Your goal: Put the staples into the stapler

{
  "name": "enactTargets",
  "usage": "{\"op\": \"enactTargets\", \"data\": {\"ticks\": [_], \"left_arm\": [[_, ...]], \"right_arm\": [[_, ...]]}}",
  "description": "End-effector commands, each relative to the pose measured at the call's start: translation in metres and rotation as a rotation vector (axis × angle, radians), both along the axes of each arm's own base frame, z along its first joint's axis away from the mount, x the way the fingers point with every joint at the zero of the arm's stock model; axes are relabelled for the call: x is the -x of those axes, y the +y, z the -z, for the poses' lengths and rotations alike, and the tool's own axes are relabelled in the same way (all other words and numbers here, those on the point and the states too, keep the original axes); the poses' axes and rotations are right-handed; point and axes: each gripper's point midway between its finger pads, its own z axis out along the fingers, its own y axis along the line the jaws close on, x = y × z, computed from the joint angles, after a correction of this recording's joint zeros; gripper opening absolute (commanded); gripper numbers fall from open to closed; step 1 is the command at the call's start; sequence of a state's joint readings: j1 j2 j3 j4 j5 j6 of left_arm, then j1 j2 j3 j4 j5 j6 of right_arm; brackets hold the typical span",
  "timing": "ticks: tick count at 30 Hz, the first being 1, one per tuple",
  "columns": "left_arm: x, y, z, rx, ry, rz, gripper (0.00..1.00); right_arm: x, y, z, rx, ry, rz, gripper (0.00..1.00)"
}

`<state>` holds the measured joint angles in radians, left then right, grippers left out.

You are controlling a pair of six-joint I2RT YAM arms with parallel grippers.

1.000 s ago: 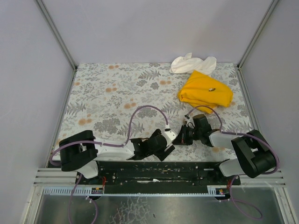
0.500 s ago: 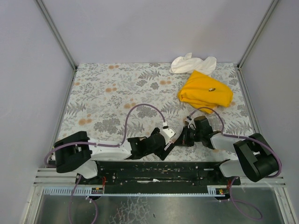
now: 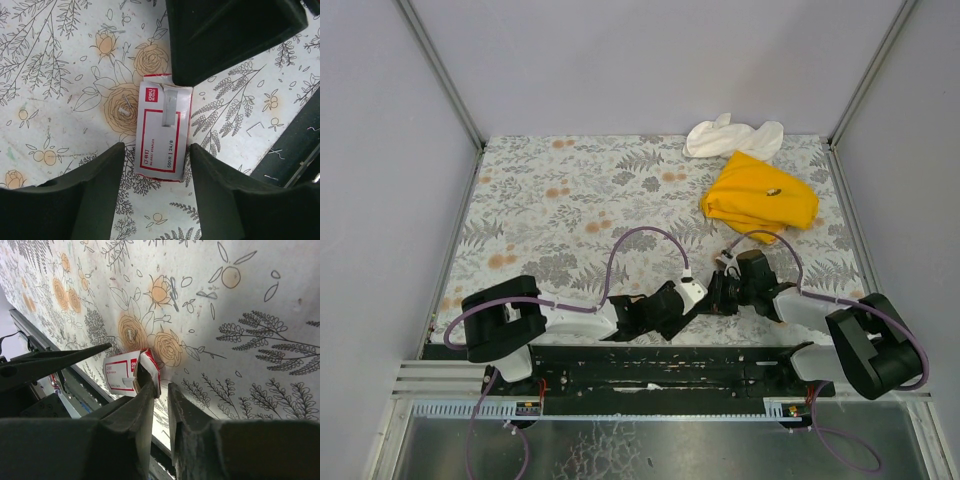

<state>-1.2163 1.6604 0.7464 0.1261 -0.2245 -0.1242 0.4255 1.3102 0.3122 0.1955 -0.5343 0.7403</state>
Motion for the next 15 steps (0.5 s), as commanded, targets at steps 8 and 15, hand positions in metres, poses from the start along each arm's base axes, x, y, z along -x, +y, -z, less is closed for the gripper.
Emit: {"op": "enactTargets", "data": {"ticks": [8, 15], "left_arm": [[0.002, 0.006, 0.012, -0.041, -0.01, 0.053, 0.47], [0.004, 0.005, 0.013, -0.042, -0.004, 0.066, 0.46]], "right_arm": [[-0.02, -0.002, -0.004, 0.072, -0.064, -0.011, 0.29], [-0.021, 0.004, -0.002, 0.056, -0.053, -0.041, 0.27]]}}
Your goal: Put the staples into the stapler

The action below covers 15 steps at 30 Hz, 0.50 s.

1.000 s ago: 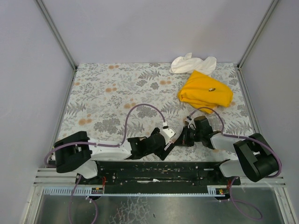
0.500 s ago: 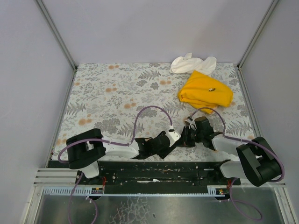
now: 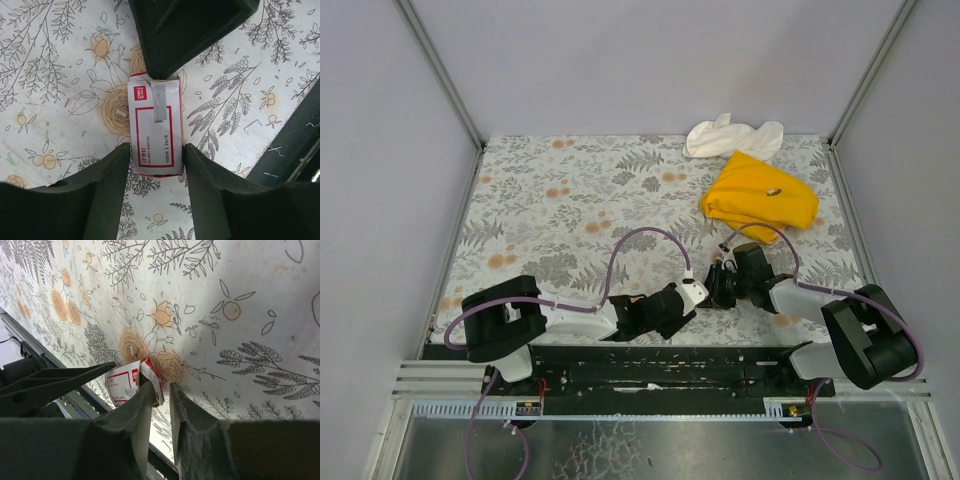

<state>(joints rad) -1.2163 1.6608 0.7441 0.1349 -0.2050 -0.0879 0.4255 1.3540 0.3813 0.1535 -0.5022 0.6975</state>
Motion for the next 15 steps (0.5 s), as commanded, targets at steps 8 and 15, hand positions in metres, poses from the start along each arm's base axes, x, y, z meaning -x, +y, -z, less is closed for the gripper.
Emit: {"op": "enactTargets", "data": {"ticks": [8, 15], "left_arm": [[0.0017, 0.0068, 0.0133, -0.042, 0.004, 0.025, 0.46], [0.0011, 0.0106, 0.0139, -0.049, -0.002, 0.018, 0.45]], "right_arm": [[-0.004, 0.0035, 0.0033, 0.014, -0.021, -0.048, 0.12], [-0.0044, -0.0011, 0.0052, 0.036, -0.029, -0.031, 0.0]]}}
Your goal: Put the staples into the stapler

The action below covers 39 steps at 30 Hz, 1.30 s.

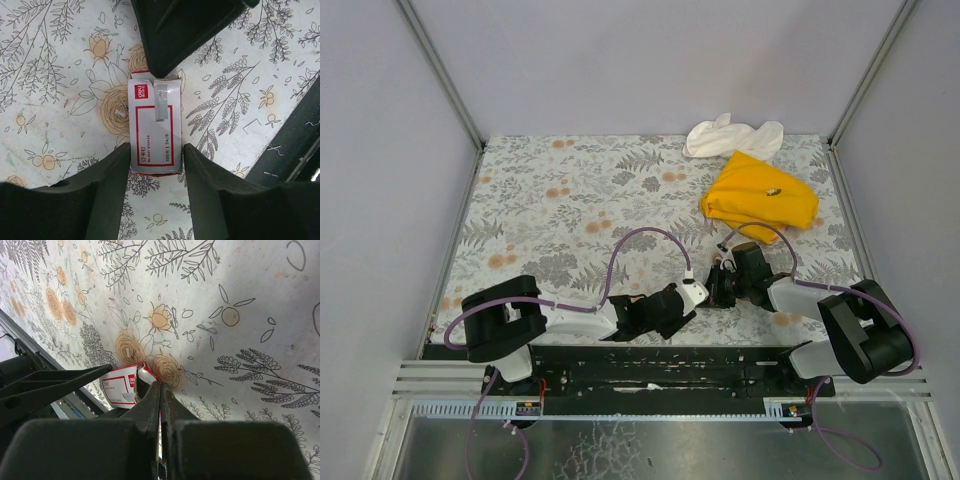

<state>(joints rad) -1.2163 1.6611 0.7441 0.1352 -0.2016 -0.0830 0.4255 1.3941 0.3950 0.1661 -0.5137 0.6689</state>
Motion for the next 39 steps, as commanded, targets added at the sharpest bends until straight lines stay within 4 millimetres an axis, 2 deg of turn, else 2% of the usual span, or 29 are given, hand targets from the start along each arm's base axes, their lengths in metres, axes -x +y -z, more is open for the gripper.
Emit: {"op": "enactTargets", "data": {"ticks": [1, 12, 39], "left_arm": [[0.0, 0.011, 0.013, -0.046, -0.002, 0.009, 0.45], [0.001, 0.017, 0.017, -0.06, 0.001, 0.0, 0.42], [0.004, 0.046, 0.019, -0.09, 0.003, -0.078, 0.41]], "right_arm": [[-0.003, -0.003, 0.001, 0.034, -0.03, -0.001, 0.0], [-0.01, -0.01, -0.001, 0.083, -0.058, 0.015, 0.0], [-0.019, -0.021, -0.003, 0.157, -0.089, 0.041, 0.0]]}}
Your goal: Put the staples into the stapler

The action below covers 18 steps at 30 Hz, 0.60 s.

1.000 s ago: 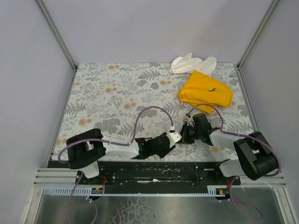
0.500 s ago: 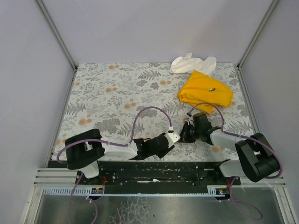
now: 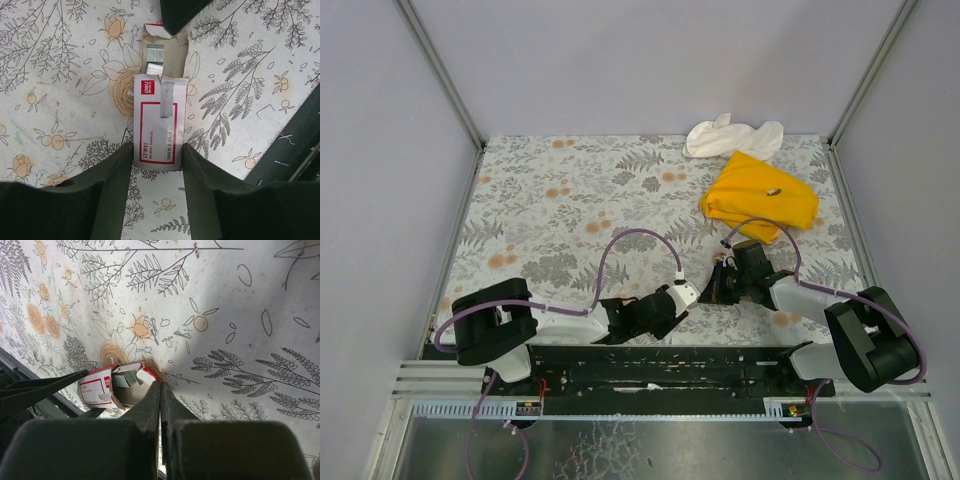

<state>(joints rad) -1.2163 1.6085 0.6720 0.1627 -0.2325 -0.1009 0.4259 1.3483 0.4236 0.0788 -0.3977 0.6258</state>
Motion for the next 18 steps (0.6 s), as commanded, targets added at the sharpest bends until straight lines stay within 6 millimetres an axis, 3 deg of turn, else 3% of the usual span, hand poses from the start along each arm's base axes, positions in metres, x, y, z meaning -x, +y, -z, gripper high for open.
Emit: {"op": "enactTargets", "data": {"ticks": [1, 18], "left_arm": [[0.003, 0.03, 0.018, -0.098, 0.017, -0.045, 0.42], [0.011, 0.034, 0.018, -0.127, 0.006, -0.053, 0.42]], "right_arm": [[-0.007, -0.006, -0.003, 0.056, -0.036, 0.005, 0.0], [-0.01, -0.017, -0.007, 0.101, -0.06, 0.035, 0.0]]}}
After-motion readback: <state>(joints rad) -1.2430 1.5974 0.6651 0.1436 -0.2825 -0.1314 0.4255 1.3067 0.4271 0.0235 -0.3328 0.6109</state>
